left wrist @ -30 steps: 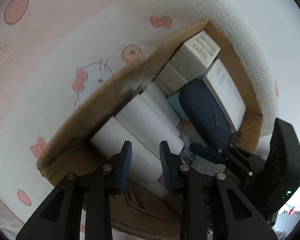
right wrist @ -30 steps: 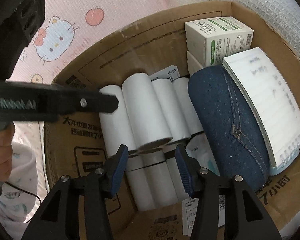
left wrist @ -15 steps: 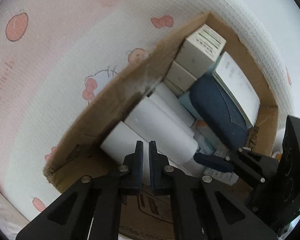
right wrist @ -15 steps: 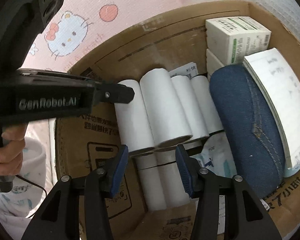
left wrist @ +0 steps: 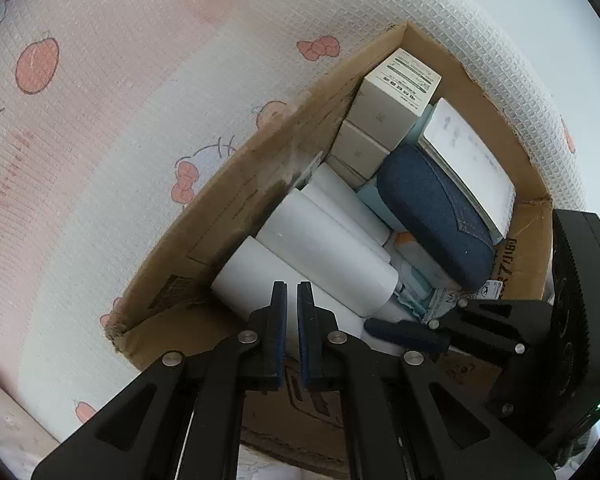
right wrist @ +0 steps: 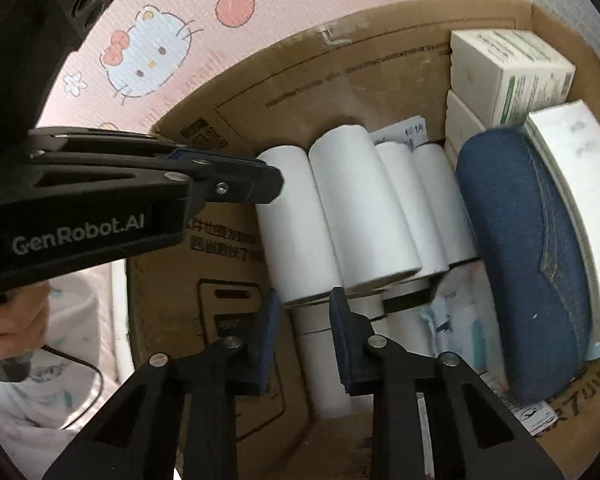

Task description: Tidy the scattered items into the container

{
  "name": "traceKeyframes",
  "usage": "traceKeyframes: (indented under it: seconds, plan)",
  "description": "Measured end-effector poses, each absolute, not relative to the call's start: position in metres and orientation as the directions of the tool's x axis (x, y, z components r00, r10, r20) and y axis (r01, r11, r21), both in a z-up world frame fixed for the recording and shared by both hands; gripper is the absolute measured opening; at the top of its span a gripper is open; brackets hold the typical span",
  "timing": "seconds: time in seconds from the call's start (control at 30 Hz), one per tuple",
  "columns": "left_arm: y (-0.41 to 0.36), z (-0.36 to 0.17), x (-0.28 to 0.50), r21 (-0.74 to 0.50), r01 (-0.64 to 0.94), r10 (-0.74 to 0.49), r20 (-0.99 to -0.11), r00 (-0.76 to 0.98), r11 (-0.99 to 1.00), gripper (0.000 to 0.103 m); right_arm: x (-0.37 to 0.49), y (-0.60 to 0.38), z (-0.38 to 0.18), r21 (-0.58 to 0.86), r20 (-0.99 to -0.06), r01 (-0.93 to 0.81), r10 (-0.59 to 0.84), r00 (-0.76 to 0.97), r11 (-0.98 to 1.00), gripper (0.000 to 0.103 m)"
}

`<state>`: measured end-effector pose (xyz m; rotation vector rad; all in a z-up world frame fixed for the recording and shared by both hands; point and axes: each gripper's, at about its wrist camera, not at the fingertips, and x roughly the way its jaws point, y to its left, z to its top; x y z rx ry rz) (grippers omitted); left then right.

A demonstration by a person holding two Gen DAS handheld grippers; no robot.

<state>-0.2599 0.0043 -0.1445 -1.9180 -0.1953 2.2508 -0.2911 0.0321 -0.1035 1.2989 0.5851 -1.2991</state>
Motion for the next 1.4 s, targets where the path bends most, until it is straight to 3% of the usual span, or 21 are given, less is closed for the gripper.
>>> traceKeyframes:
  seconds: [0.43, 0.73, 0.97, 1.07, 1.13, 1.23, 1.4]
  plan:
    - [0.014, -0.153, -0.262, -0.232, -0.063, 0.238, -0.963, -0.129, -0.971, 0.005, -0.291, 0.041, -0.1, 0.343, -0.902, 0.909, -0.354, 0.249, -0.235, 0.023]
    - [0.021, -0.161, -0.269, -0.222, -0.062, 0.228, -0.963, -0.145, -0.973, 0.005, -0.312, 0.053, -0.099, 0.256, -0.922, 0.921, -0.36, 0.142, -0.293, 0.023]
    - [0.022, -0.156, -0.267, -0.215, -0.019, 0.214, -0.952, -0.221, -0.976, 0.005, -0.317, 0.058, -0.099, 0.248, -0.92, 0.924, -0.369, 0.13, -0.293, 0.023]
    - [0.03, -0.14, -0.259, -0.139, -0.023, 0.139, -0.94, -0.31, -0.99, 0.012, -0.316, 0.066, -0.097, 0.239, -0.92, 0.924, -0.373, 0.118, -0.299, 0.023]
    - [0.036, -0.127, -0.253, -0.1, -0.031, 0.104, -0.925, -0.365, -0.995, 0.032, -0.314, 0.075, -0.092, 0.246, -0.913, 0.921, -0.391, 0.115, -0.303, 0.023]
    - [0.043, -0.11, -0.243, -0.1, -0.039, 0.107, -0.897, -0.428, -0.994, 0.05, -0.311, 0.089, -0.08, 0.251, -0.9, 0.919, -0.424, 0.106, -0.303, 0.023]
    - [0.046, -0.094, -0.221, -0.141, 0.008, 0.117, -0.849, -0.515, -0.99, 0.062, -0.295, 0.109, -0.057, 0.236, -0.883, 0.921, -0.465, 0.071, -0.309, 0.023]
